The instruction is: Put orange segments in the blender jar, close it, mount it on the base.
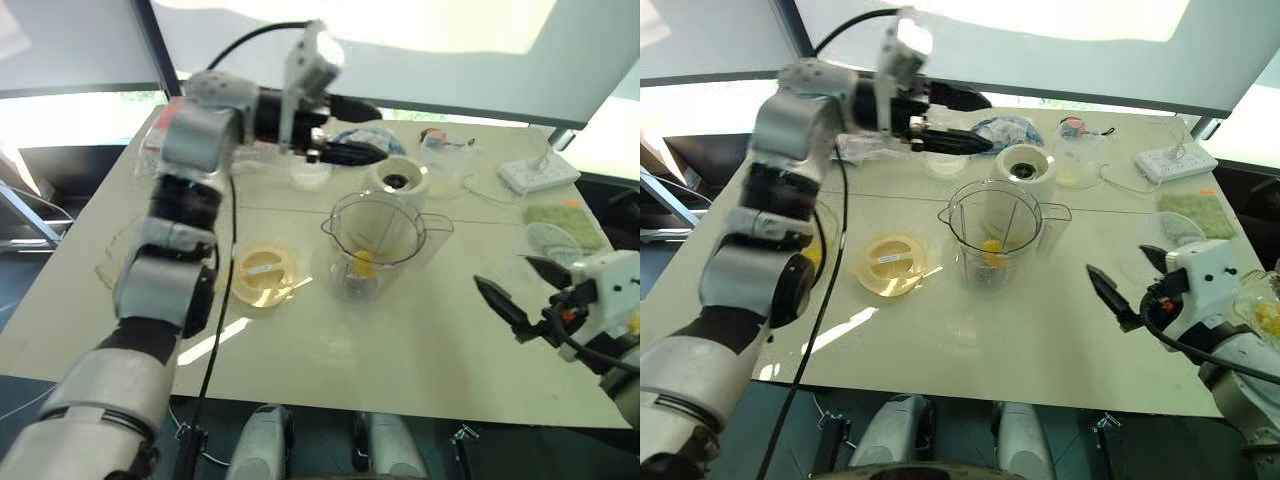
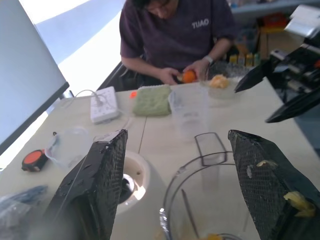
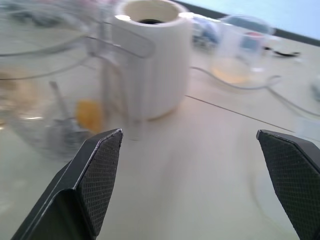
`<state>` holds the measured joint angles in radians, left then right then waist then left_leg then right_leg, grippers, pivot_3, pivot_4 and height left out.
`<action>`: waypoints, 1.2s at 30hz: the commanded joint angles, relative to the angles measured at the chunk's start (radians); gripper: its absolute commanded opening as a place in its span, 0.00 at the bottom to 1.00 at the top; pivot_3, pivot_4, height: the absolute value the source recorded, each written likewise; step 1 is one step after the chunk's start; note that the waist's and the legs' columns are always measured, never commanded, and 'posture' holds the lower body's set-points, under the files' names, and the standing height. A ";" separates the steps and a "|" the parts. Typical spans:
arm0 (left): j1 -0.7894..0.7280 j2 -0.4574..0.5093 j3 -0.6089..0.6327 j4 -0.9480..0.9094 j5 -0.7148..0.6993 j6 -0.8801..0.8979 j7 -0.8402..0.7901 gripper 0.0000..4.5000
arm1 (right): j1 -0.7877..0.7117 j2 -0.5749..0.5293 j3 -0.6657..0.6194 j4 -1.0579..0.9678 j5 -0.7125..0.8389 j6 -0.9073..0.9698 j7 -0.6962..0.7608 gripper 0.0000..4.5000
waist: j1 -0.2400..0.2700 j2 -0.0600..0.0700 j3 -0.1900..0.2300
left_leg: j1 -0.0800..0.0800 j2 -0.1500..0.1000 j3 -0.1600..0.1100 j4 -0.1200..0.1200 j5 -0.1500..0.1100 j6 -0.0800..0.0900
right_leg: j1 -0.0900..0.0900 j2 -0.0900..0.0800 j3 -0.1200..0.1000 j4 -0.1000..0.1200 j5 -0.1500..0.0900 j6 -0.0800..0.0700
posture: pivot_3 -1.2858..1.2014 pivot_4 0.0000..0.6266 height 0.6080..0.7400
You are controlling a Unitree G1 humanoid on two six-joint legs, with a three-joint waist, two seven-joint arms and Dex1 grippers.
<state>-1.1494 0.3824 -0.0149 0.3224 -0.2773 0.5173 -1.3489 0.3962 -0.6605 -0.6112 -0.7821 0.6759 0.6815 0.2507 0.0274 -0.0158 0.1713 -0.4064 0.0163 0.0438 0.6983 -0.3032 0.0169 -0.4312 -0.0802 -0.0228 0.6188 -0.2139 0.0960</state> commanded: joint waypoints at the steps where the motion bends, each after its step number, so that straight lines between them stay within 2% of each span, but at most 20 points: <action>1: 0.110 -0.009 0.047 -0.248 -0.078 0.141 0.155 0.74 | -0.012 0.025 -0.043 0.087 -0.145 -0.097 -0.040 1.00 | 0.004 0.000 0.000 | 0.000 0.000 0.000 0.000 0.000 -0.001 | 0.001 0.000 0.000 0.000 0.000 0.000 | 0.52 0.24 1.00; 6: 0.375 -0.011 0.018 -0.537 -0.108 0.184 0.295 0.74 | -0.012 0.061 -0.060 0.204 -0.283 -0.153 -0.085 1.00 | 0.008 0.001 -0.001 | 0.004 -0.001 0.003 0.001 0.001 -0.002 | 0.004 -0.001 0.006 -0.002 -0.002 -0.003 | 0.52 0.24 1.00; 11: 0.535 0.041 0.004 -0.687 -0.165 0.198 0.317 0.74 | -0.056 0.064 -0.058 0.301 -0.342 -0.140 -0.095 1.00 | 0.004 0.001 -0.001 | 0.006 -0.001 0.006 0.001 0.001 -0.002 | 0.004 0.000 0.008 0.000 -0.002 -0.003 | 0.52 0.24 1.00; 15: 0.576 0.095 0.012 -0.740 -0.241 0.242 0.309 0.74 | -0.164 0.058 -0.020 0.444 -0.393 -0.142 -0.121 1.00 | -0.015 0.002 -0.001 | 0.011 -0.001 0.008 0.001 0.001 -0.002 | 0.007 0.001 0.010 0.000 -0.002 -0.003 | 0.52 0.24 1.00; 28: 0.612 0.231 0.003 -0.763 -0.275 0.245 0.337 0.74 | -0.452 0.025 0.118 0.867 -0.527 -0.310 -0.106 1.00 | -0.038 0.003 -0.001 | 0.014 -0.002 0.009 -0.001 0.001 -0.002 | 0.009 0.002 0.013 0.000 -0.002 -0.003 | 0.52 0.24 1.00; 36: 0.622 0.272 -0.002 -0.797 -0.306 0.271 0.369 0.74 | -0.543 0.020 0.151 1.026 -0.567 -0.384 -0.101 1.00 | -0.041 0.003 0.000 | 0.014 -0.002 0.010 -0.002 0.001 -0.002 | 0.008 0.002 0.015 0.000 -0.002 -0.003 | 0.52 0.24 1.00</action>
<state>-0.5216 0.6448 -0.0253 -0.4372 -0.5605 0.7845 -0.9875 -0.1304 -0.6100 -0.4528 0.2413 0.1224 0.3271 0.1499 -0.0138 -0.0127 0.1709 -0.3920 0.0147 0.0539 0.6960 -0.3023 0.0151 -0.4230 -0.0783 -0.0082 0.6186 -0.2158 0.0930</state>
